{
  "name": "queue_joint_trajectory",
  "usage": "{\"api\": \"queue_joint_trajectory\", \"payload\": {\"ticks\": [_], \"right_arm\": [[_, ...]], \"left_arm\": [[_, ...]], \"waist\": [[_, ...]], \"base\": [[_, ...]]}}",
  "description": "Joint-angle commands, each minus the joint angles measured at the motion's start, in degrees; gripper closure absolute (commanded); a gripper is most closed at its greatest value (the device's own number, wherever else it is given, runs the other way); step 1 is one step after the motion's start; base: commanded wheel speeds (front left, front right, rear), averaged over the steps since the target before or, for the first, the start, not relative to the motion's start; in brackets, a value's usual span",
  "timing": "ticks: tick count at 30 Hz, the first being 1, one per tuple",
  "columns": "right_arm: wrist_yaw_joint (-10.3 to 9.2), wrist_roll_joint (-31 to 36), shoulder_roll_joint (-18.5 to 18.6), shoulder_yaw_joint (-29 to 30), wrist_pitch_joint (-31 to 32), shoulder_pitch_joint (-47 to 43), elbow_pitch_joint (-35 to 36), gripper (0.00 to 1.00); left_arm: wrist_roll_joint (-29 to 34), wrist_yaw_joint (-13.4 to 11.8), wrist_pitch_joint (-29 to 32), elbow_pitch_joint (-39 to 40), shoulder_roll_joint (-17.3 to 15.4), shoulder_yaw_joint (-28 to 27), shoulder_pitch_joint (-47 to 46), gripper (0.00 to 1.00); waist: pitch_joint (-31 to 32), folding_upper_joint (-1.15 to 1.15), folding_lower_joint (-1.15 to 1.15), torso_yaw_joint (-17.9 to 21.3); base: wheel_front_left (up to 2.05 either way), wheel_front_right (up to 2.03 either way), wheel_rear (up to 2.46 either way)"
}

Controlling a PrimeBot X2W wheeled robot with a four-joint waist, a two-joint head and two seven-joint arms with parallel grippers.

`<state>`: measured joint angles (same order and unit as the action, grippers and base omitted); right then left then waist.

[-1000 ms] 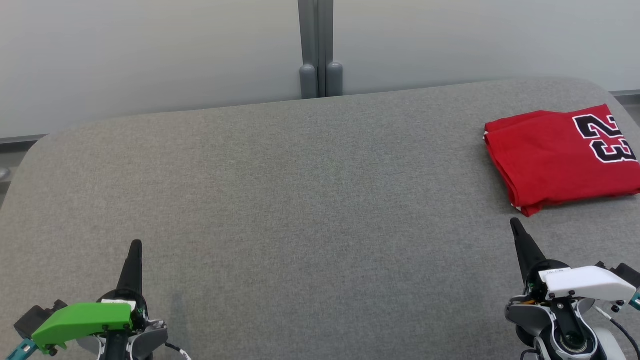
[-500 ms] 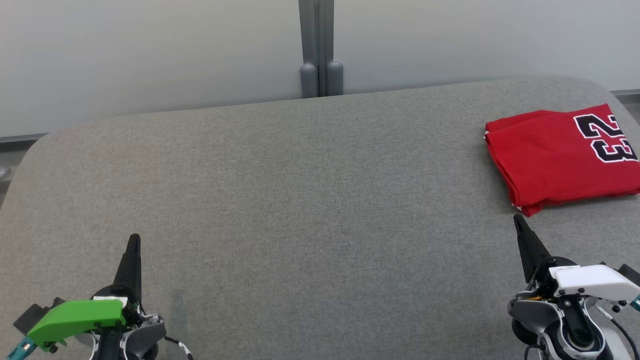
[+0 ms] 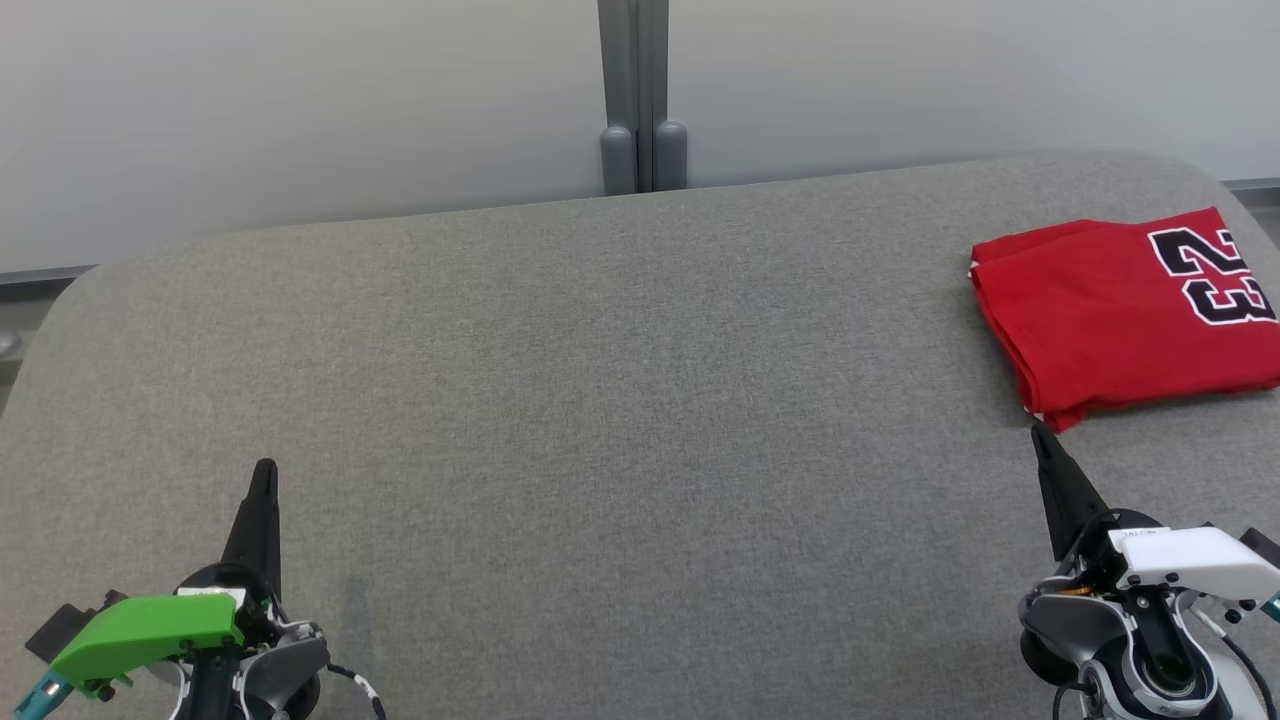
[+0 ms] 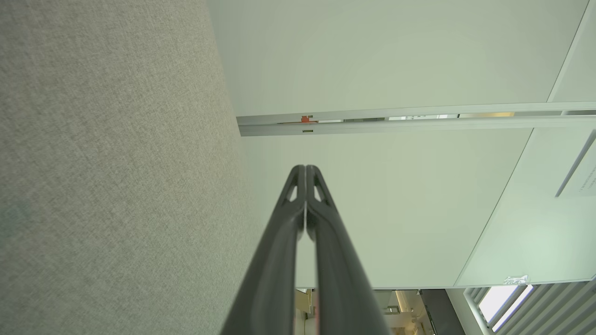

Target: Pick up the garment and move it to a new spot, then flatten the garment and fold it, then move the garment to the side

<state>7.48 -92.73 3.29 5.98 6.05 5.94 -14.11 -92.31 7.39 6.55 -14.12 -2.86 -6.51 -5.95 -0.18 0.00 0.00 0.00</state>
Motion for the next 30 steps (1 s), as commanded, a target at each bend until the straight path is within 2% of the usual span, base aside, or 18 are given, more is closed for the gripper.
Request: {"api": "queue_joint_trajectory", "payload": {"ticks": [1,30], "right_arm": [[0.02,-0.24,0.03,0.13,0.26,0.40,0.29,1.00],[0.02,0.04,-0.10,0.34,0.41,0.41,0.28,1.00]], "left_arm": [[-0.17,0.29,0.20,0.13,-0.02,-0.19,-0.62,1.00],[-0.17,0.28,0.18,0.14,-0.02,-0.18,-0.61,1.00]], "waist": [[0.00,0.00,0.00,0.00],[0.00,0.00,0.00,0.00]], "base": [[0.00,0.00,0.00],[0.00,0.00,0.00]]}}
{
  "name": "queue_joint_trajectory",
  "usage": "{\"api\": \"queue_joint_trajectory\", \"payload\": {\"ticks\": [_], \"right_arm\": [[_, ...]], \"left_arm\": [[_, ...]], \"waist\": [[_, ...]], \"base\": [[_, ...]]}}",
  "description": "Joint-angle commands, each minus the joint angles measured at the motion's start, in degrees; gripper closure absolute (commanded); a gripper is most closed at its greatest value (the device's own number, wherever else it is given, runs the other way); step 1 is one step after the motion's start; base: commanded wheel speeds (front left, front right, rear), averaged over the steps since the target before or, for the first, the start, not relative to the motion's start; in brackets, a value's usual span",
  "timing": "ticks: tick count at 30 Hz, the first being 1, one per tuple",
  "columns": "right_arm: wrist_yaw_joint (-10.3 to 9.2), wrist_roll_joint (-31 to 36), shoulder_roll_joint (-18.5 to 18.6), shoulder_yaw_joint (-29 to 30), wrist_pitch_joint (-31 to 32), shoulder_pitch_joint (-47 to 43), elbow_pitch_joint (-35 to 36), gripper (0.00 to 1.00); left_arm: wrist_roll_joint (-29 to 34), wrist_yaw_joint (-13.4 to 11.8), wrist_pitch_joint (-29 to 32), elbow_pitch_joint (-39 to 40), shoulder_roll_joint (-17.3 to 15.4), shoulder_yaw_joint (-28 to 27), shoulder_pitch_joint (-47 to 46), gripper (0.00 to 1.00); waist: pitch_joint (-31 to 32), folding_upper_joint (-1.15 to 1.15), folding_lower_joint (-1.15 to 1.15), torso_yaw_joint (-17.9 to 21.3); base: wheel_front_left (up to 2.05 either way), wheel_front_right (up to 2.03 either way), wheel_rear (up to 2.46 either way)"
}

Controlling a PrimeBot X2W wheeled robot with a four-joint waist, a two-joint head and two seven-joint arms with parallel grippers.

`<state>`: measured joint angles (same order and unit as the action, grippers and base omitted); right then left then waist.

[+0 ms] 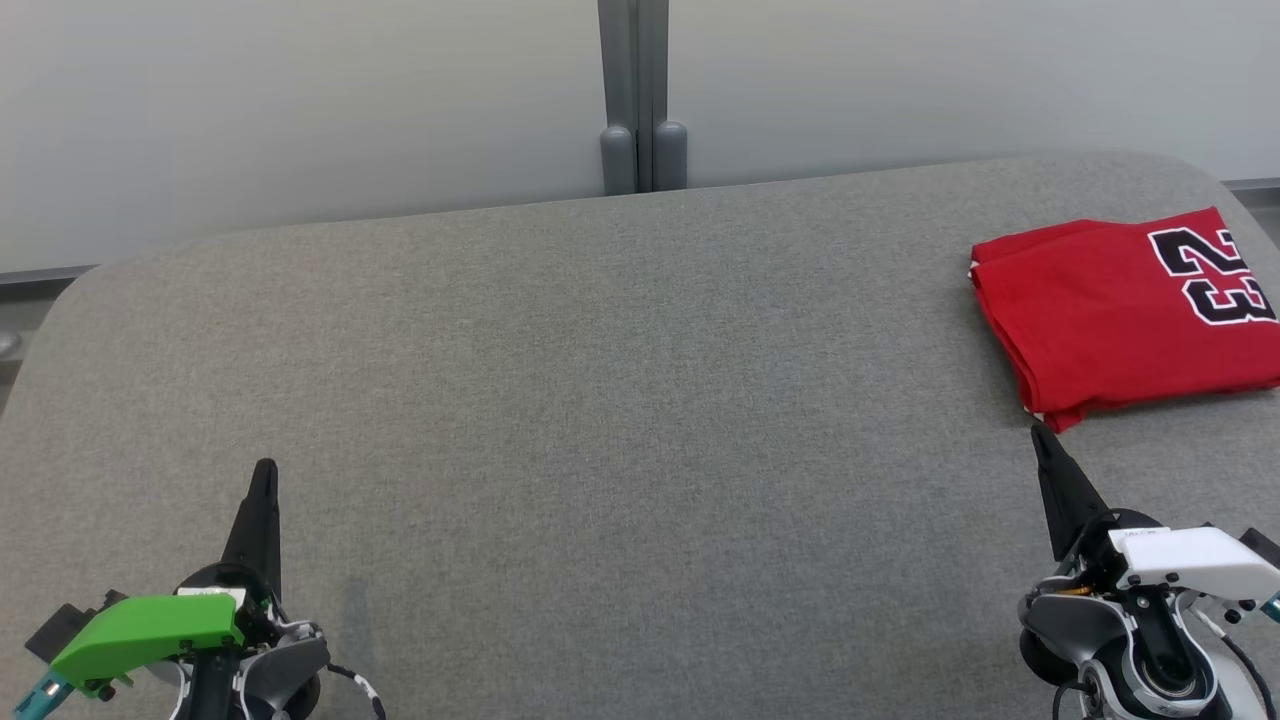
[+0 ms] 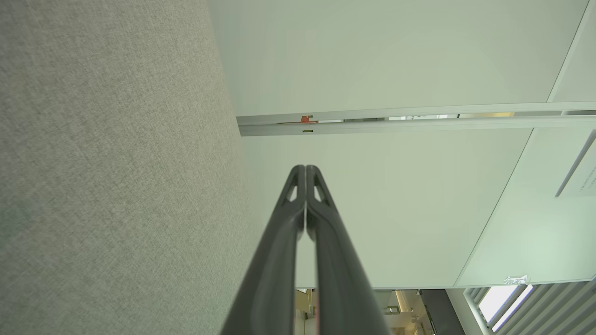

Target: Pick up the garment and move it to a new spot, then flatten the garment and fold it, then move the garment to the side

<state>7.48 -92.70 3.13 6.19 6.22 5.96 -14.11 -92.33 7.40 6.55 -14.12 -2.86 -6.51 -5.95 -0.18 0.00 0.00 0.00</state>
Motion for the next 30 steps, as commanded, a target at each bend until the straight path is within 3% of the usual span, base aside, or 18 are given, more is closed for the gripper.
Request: {"api": "queue_joint_trajectory", "payload": {"ticks": [1,30], "right_arm": [[0.02,0.02,0.07,0.14,0.25,0.39,0.27,1.00],[0.02,0.20,-0.04,0.27,0.37,0.40,0.26,1.00]], "left_arm": [[-0.16,0.28,0.18,0.14,-0.02,-0.17,-0.61,1.00],[-0.17,0.27,0.17,0.14,-0.03,-0.16,-0.61,1.00]], "waist": [[0.00,0.00,0.00,0.00],[0.00,0.00,0.00,0.00]], "base": [[0.00,0.00,0.00],[0.00,0.00,0.00]]}}
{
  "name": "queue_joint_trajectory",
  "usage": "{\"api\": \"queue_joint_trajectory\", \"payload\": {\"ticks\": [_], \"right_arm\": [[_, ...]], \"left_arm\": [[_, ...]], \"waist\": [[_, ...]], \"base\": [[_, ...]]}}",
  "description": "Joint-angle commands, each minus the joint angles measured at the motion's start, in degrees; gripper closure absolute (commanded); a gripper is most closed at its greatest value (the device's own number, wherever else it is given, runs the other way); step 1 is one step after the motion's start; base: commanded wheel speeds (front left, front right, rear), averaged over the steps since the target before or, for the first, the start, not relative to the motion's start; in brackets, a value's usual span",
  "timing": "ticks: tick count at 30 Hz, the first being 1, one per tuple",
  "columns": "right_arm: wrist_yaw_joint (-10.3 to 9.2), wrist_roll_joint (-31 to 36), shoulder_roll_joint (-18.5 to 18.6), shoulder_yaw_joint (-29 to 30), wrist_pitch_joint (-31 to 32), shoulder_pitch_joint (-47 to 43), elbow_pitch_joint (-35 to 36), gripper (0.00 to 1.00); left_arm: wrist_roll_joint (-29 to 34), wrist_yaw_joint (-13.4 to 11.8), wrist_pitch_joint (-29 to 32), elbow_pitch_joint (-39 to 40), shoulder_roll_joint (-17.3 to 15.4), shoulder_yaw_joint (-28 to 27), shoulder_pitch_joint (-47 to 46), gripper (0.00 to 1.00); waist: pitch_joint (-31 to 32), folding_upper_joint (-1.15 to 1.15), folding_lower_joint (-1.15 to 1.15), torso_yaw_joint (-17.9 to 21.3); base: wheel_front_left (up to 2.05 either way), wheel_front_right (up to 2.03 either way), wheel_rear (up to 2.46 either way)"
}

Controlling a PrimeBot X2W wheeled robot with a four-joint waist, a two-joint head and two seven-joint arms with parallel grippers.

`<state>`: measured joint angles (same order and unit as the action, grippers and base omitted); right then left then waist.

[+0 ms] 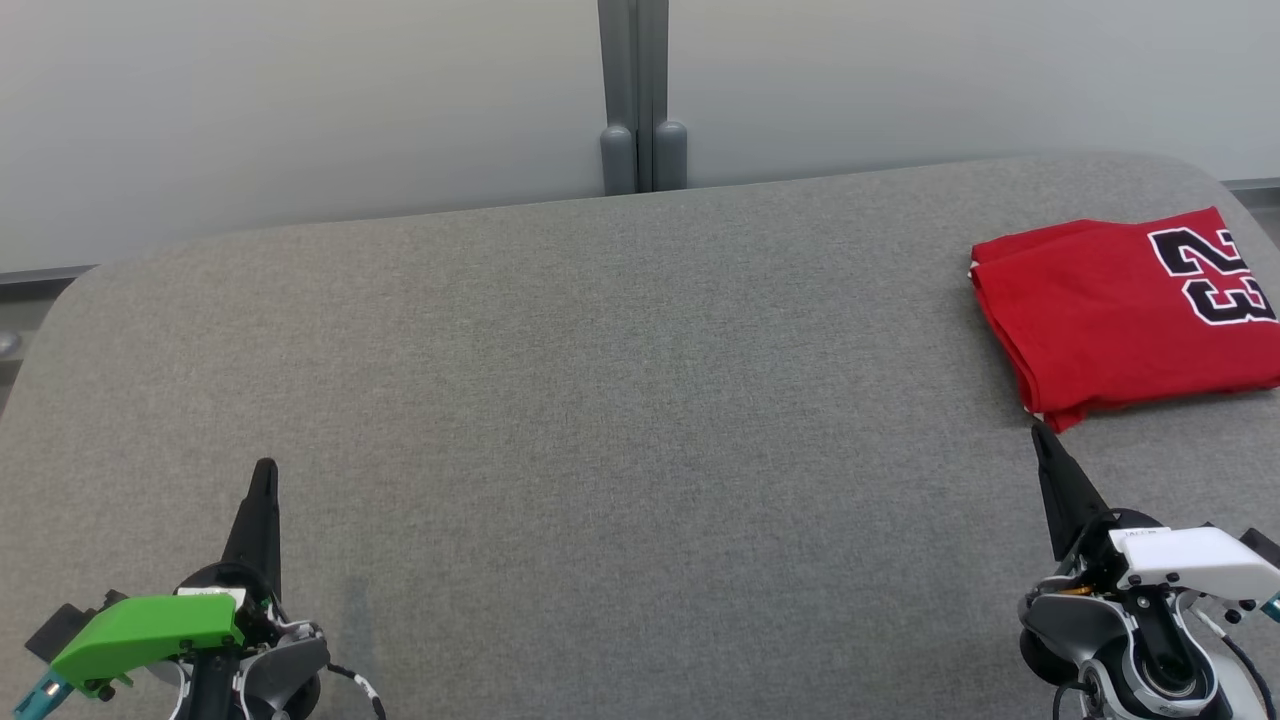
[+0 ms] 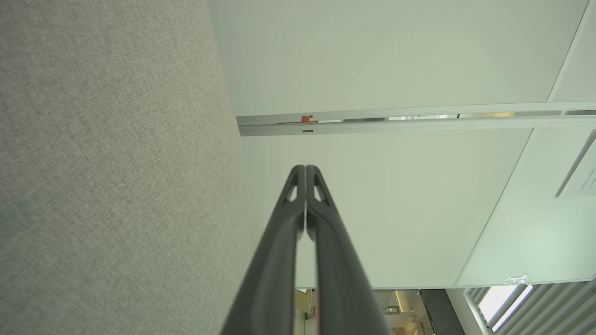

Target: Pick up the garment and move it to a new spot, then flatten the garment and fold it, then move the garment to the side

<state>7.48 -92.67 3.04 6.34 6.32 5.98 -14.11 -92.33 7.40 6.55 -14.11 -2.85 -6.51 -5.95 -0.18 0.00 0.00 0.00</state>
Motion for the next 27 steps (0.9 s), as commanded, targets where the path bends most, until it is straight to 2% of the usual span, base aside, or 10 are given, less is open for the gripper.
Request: {"api": "queue_joint_trajectory", "payload": {"ticks": [1,27], "right_arm": [[0.02,0.18,0.04,0.12,0.28,0.38,0.26,1.00],[0.02,0.25,-0.03,0.21,0.28,0.40,0.26,1.00]], "left_arm": [[-0.17,0.27,0.17,0.13,-0.04,-0.16,-0.61,1.00],[-0.17,0.27,0.17,0.14,-0.04,-0.16,-0.61,1.00]], "waist": [[0.00,0.00,0.00,0.00],[0.00,0.00,0.00,0.00]], "base": [[0.00,0.00,0.00],[0.00,0.00,0.00]]}}
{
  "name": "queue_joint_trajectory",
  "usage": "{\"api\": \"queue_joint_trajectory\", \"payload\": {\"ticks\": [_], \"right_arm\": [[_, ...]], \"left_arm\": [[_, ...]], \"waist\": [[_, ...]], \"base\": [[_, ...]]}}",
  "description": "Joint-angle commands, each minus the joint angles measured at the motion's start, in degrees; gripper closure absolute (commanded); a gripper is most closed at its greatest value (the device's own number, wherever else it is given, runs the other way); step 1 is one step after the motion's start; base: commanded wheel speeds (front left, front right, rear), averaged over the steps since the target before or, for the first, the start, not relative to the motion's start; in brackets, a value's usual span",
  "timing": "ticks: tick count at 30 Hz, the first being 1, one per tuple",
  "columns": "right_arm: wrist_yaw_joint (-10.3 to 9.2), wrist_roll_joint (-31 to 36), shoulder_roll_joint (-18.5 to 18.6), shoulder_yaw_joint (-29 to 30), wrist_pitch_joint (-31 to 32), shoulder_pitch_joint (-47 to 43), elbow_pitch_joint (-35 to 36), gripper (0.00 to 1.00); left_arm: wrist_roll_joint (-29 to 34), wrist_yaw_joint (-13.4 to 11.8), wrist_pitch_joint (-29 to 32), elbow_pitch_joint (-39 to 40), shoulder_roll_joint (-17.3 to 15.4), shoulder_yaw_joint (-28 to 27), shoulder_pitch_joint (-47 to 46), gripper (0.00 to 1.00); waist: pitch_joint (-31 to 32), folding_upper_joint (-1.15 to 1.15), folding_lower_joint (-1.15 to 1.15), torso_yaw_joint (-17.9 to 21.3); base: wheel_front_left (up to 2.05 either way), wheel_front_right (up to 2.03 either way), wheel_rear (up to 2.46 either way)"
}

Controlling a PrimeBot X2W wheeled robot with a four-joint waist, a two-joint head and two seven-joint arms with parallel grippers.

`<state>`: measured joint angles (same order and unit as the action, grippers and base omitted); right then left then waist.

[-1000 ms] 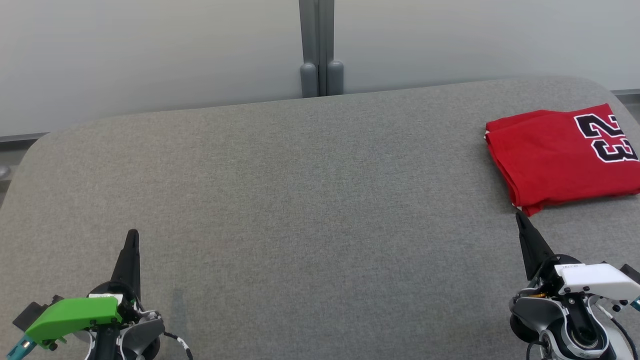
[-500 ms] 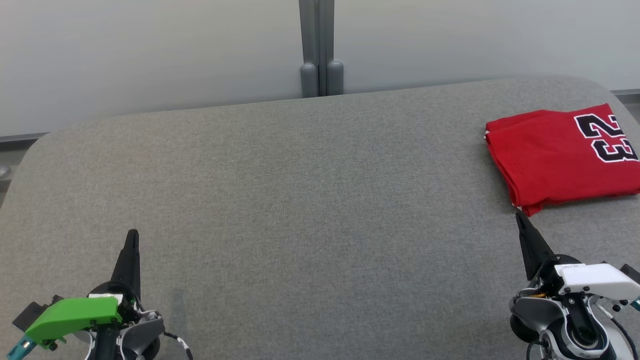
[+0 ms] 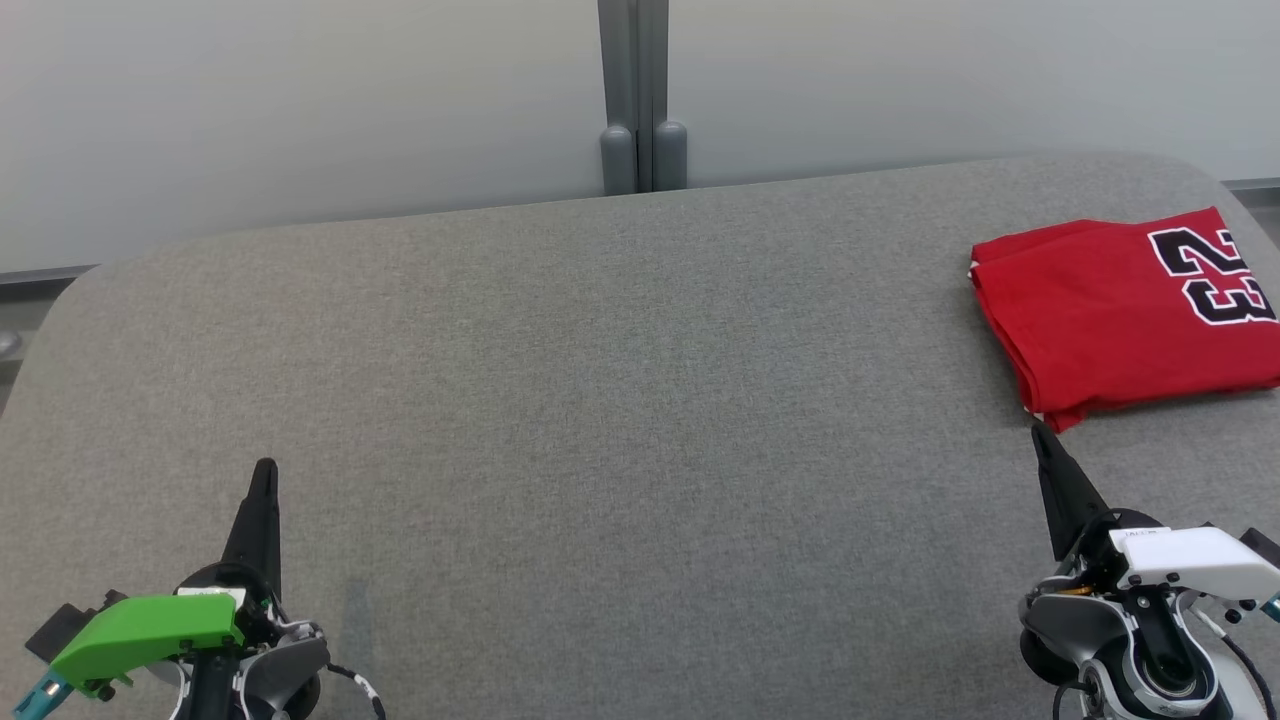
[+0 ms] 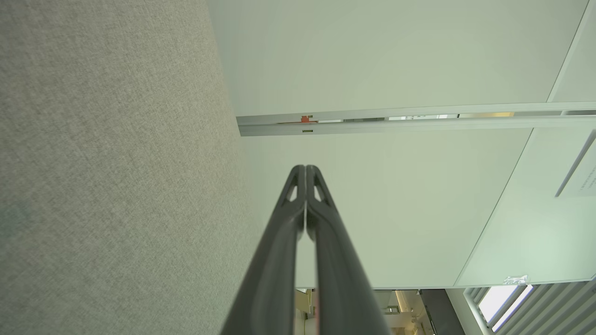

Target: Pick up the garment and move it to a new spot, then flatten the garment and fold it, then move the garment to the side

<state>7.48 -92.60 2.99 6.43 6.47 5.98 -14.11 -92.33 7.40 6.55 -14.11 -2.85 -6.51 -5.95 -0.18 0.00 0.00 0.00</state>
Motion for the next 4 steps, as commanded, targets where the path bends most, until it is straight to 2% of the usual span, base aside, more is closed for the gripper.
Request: {"api": "queue_joint_trajectory", "payload": {"ticks": [1,4], "right_arm": [[0.02,0.19,0.01,0.13,0.15,0.39,0.26,1.00],[0.02,0.19,0.00,0.13,0.15,0.39,0.26,1.00]], "left_arm": [[-0.17,0.27,0.17,0.14,-0.04,-0.16,-0.61,1.00],[-0.17,0.27,0.17,0.14,-0.04,-0.15,-0.61,1.00]], "waist": [[0.00,0.00,0.00,0.00],[0.00,0.00,0.00,0.00]], "base": [[0.00,0.00,0.00],[0.00,0.00,0.00]]}}
